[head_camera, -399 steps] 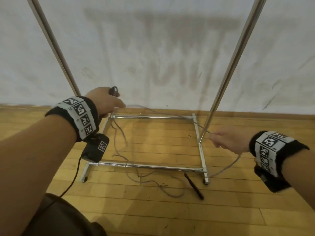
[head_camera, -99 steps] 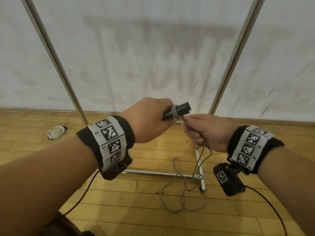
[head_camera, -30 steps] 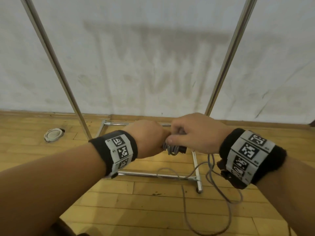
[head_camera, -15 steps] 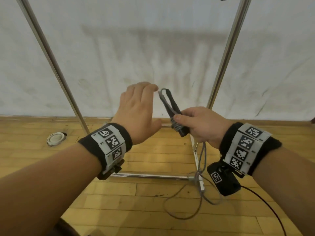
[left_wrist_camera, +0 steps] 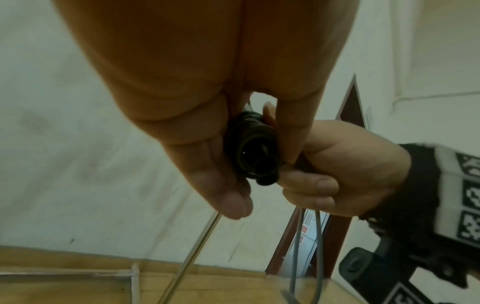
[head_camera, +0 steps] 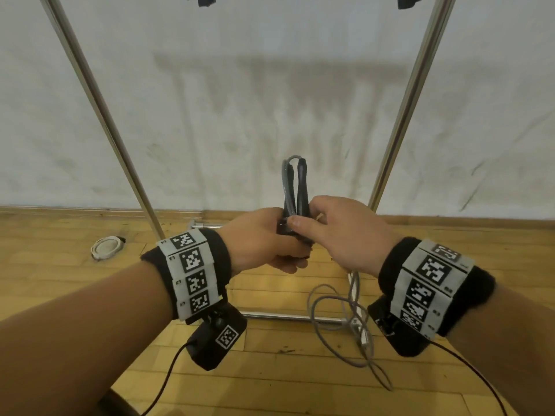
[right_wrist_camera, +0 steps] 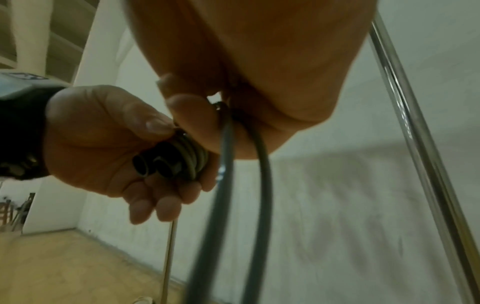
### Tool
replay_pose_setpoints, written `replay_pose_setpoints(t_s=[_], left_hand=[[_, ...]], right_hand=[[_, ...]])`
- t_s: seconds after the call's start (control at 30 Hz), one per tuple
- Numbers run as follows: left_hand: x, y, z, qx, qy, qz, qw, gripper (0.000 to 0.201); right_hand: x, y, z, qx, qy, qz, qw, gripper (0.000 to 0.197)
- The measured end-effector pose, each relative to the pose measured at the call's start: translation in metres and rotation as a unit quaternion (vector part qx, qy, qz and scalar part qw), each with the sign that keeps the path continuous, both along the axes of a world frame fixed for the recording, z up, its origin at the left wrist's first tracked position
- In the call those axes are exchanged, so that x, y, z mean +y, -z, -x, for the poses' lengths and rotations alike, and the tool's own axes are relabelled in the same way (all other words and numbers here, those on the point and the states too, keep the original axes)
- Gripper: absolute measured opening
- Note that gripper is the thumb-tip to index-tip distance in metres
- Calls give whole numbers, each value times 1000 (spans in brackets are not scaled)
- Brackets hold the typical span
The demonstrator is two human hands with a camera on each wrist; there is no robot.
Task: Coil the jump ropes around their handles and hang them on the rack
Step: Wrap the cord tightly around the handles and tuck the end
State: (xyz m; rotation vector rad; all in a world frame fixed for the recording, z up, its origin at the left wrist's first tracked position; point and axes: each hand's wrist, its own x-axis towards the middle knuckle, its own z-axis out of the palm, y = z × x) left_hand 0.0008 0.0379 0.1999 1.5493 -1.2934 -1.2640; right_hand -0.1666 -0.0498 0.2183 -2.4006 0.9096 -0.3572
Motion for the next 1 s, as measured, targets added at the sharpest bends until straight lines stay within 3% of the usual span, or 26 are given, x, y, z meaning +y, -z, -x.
replay_pose_setpoints(t_s=[0.17, 0.27, 0.4, 0.53, 0.6, 0.73, 0.8, 0.87, 0.93, 1.0], left_hand=[[4, -9, 0, 52, -26, 19, 998, 56], [6, -15, -4, 91, -44, 28, 994, 51], [7, -18, -4, 207, -50, 36, 976, 38], [4, -17, 5, 143, -82, 50, 985, 41], [2, -18, 6, 135, -120, 64, 982, 32], [0, -26, -7, 209, -164, 85, 960, 20], [2, -29, -16, 249, -111, 89, 958, 20], [7, -30, -20, 250, 15, 68, 966, 11], [13, -28, -17, 153, 156, 22, 976, 6], [16, -26, -10, -49, 244, -42, 968, 17]], right_hand=[[-5, -17, 7, 23, -56, -10, 998, 31], [-10, -26, 11, 26, -98, -11, 995, 32], [-9, -26, 12, 30, -131, -20, 991, 33], [-5, -20, 13, 22, -142, -16, 990, 35], [-2, -17, 12, 11, -149, -22, 989, 33], [-3, -13, 16, -12, -159, -122, 980, 32], [-7, -9, 20, -7, -160, -167, 973, 33], [-13, -5, 25, 30, -159, -166, 973, 31], [-19, -2, 27, 88, -161, -149, 972, 24], [-22, -2, 25, 150, -170, -118, 967, 19]])
